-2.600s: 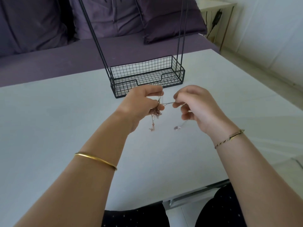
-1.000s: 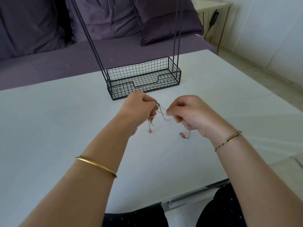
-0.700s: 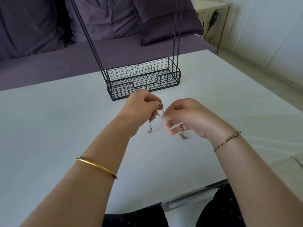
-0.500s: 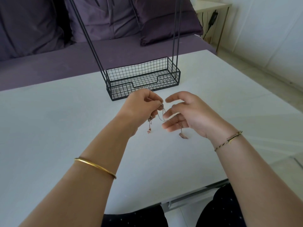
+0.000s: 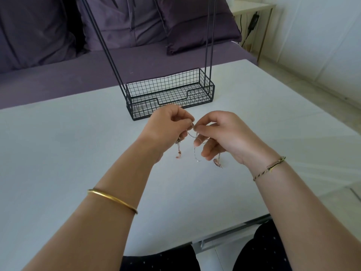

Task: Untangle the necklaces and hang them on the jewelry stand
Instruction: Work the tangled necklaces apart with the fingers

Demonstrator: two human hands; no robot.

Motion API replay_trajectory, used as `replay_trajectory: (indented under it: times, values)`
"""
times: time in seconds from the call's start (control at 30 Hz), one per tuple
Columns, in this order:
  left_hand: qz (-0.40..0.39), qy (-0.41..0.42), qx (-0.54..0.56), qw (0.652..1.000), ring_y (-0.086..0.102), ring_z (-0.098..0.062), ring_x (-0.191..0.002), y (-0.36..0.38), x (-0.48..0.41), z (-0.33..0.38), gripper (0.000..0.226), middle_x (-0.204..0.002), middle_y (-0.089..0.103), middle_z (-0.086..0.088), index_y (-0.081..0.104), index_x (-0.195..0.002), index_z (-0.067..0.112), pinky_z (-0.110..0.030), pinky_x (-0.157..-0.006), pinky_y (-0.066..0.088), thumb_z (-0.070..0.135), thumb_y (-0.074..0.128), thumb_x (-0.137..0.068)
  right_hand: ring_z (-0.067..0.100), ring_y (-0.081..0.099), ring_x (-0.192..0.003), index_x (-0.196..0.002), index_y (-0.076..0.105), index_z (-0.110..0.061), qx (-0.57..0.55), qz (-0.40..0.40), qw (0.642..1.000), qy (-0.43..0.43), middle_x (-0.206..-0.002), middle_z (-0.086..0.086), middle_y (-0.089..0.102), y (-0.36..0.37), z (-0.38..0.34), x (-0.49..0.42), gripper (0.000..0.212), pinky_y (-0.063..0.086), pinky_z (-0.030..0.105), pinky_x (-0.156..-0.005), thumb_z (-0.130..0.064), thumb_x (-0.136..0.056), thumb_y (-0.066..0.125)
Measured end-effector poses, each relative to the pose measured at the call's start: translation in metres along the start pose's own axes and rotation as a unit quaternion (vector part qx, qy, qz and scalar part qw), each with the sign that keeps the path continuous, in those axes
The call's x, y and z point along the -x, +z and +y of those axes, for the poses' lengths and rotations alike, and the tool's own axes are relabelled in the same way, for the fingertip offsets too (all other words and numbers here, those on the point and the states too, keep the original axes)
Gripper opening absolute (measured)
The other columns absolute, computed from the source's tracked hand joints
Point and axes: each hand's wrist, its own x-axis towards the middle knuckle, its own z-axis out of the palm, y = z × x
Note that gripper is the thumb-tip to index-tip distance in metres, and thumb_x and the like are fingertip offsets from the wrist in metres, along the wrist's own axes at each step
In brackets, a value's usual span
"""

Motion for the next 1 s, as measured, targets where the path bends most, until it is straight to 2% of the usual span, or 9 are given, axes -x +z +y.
replay_trajectory:
  times: [0.1, 0.33, 0.4, 0.47, 0.57, 0.67, 0.77, 0.93, 1.0]
  values:
    - [-0.001, -0.005, -0.002, 1.0, 0.051, -0.009, -0.056, 0.0, -0.0004, -0.0003, 0.019, -0.07, 0.063, 0.0, 0.064, -0.079, 0.015, -0.02, -0.057, 0.045, 0.0, 0.058, -0.089, 0.023, 0.064, -0.046, -0.087, 0.06, -0.006, 0.017, 0.045, 0.998, -0.04, -0.073, 0.012, 0.064, -0.0019, 0.0012, -0.0022, 0.008, 0.054, 0.032, -0.046, -0.005, -0.093, 0.054]
    - [-0.025, -0.012, -0.015, 1.0, 0.053, -0.01, -0.062, 0.0014, -0.0011, -0.0005, 0.016, -0.078, 0.065, -0.005, 0.069, -0.085, 0.016, -0.026, -0.069, 0.05, 0.003, 0.06, -0.089, 0.018, 0.066, -0.055, -0.08, 0.059, -0.011, 0.065, 0.1, 0.988, -0.1, -0.081, -0.001, 0.058, -0.001, 0.0025, -0.0054, 0.014, 0.056, 0.035, -0.057, -0.005, -0.091, 0.054]
    - [-0.031, -0.015, -0.015, 0.999, 0.053, -0.011, -0.062, 0.0013, -0.0009, -0.0004, 0.013, -0.078, 0.064, -0.006, 0.071, -0.085, 0.014, -0.027, -0.071, 0.05, 0.005, 0.063, -0.088, 0.016, 0.066, -0.055, -0.08, 0.059, -0.011, 0.078, 0.113, 0.983, -0.117, -0.082, -0.002, 0.057, -0.0008, 0.0026, -0.0053, 0.013, 0.056, 0.032, -0.057, -0.006, -0.091, 0.054]
    - [-0.028, -0.02, -0.011, 0.999, 0.055, -0.011, -0.062, 0.0013, -0.0006, -0.0002, 0.008, -0.076, 0.064, -0.006, 0.07, -0.084, 0.013, -0.027, -0.071, 0.051, 0.007, 0.065, -0.087, 0.013, 0.063, -0.051, -0.083, 0.06, -0.008, 0.097, 0.122, 0.979, -0.132, -0.082, -0.003, 0.058, -0.0007, 0.0026, -0.0053, 0.01, 0.054, 0.024, -0.052, -0.008, -0.091, 0.055]
    - [-0.017, -0.029, 0.001, 0.999, 0.054, -0.011, -0.058, 0.0013, -0.0007, 0.0001, 0.008, -0.072, 0.062, -0.005, 0.066, -0.08, 0.011, -0.025, -0.065, 0.05, 0.006, 0.065, -0.087, 0.0, 0.051, -0.043, -0.082, 0.06, -0.009, 0.147, 0.129, 0.97, -0.144, -0.08, -0.002, 0.061, -0.0006, 0.004, -0.0075, 0.01, 0.039, 0.015, -0.046, -0.01, -0.09, 0.055]
    - [-0.008, -0.046, 0.013, 0.999, 0.055, -0.009, -0.054, 0.0007, -0.0009, 0.0004, 0.008, -0.072, 0.061, -0.004, 0.062, -0.081, 0.01, -0.02, -0.057, 0.049, 0.007, 0.063, -0.089, -0.001, 0.049, -0.053, -0.081, 0.063, -0.013, 0.17, 0.132, 0.966, -0.146, -0.076, -0.002, 0.065, -0.0011, 0.0047, -0.0092, 0.009, 0.037, 0.013, -0.051, -0.011, -0.088, 0.058]
    - [-0.001, -0.059, 0.024, 0.998, 0.055, -0.009, -0.051, 0.0, -0.0012, 0.0003, 0.01, -0.071, 0.061, -0.004, 0.061, -0.081, 0.009, -0.019, -0.054, 0.049, 0.006, 0.06, -0.09, 0.007, 0.055, -0.068, -0.082, 0.065, -0.015, 0.176, 0.127, 0.965, -0.149, -0.075, -0.005, 0.063, -0.001, 0.0051, -0.0085, 0.008, 0.039, 0.011, -0.058, -0.009, -0.086, 0.061]
    - [0.0, -0.07, 0.04, 0.997, 0.054, -0.01, -0.049, 0.0013, -0.0007, 0.0017, 0.009, -0.071, 0.062, -0.005, 0.06, -0.084, 0.009, -0.019, -0.052, 0.048, 0.006, 0.057, -0.091, 0.0, 0.055, -0.073, -0.082, 0.063, -0.016, 0.184, 0.117, 0.964, -0.153, -0.077, -0.012, 0.059, -0.0017, 0.0038, -0.0069, 0.016, 0.04, 0.007, -0.064, 0.001, -0.08, 0.063]
    - [0.0, -0.069, 0.039, 0.997, 0.055, -0.009, -0.049, 0.0012, -0.0006, 0.0018, 0.009, -0.072, 0.063, -0.005, 0.059, -0.084, 0.01, -0.02, -0.052, 0.049, 0.007, 0.057, -0.092, -0.003, 0.054, -0.069, -0.078, 0.067, -0.016, 0.187, 0.108, 0.965, -0.145, -0.075, -0.014, 0.06, -0.0018, 0.0018, -0.0055, 0.02, 0.039, 0.006, -0.061, 0.003, -0.079, 0.06]
